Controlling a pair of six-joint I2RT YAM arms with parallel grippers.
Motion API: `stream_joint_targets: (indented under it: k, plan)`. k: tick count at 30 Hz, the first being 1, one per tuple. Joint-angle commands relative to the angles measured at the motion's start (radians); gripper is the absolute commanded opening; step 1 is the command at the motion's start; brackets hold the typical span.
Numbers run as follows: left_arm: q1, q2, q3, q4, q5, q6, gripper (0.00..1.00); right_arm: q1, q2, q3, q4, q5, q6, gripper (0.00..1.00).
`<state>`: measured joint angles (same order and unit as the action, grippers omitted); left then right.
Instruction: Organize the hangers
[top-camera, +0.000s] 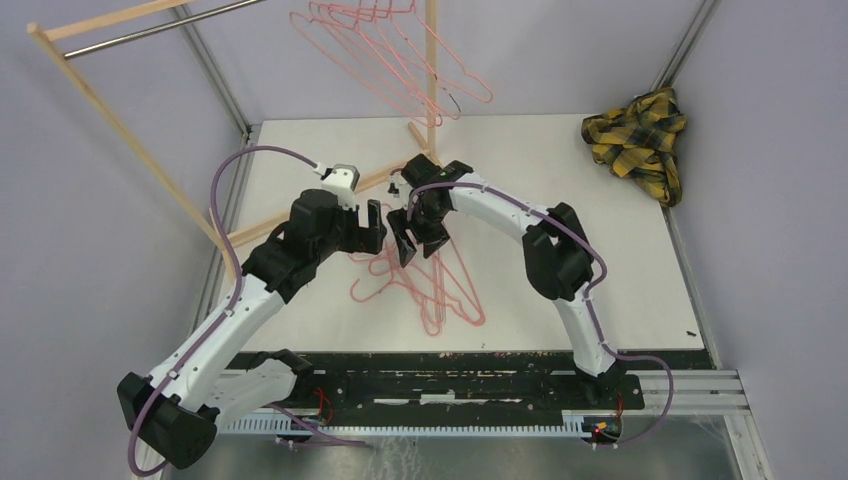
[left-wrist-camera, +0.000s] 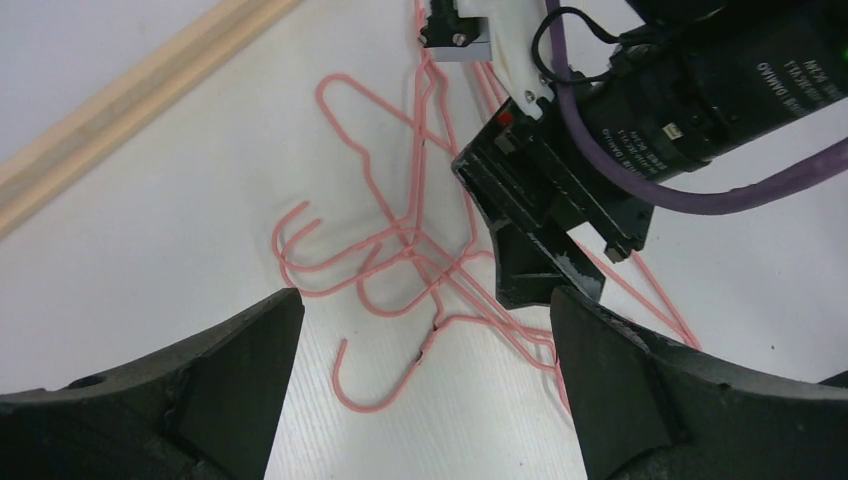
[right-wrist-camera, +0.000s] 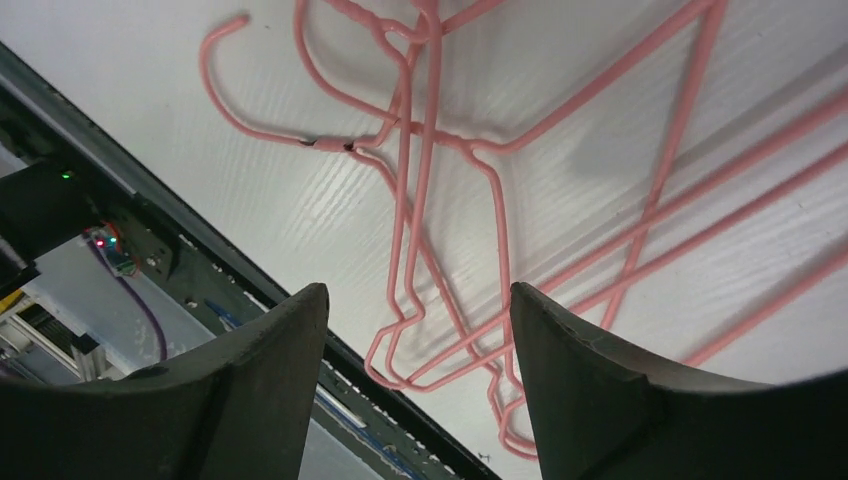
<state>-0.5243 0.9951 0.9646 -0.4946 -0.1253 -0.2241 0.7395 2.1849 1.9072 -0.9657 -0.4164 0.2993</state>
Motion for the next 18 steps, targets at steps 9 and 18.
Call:
stream_joint_targets:
  k: [9,18]
  plan:
    - [-0.002,-0.079,-0.132,-0.018,-0.037,-0.131,0.99,0.052,0.142,0.067,0.005,0.008,-0.036,0.63]
    - [-0.002,-0.124,-0.162,-0.043,-0.055,-0.158,0.99,0.052,0.160,0.016,0.050,0.005,-0.030,0.45]
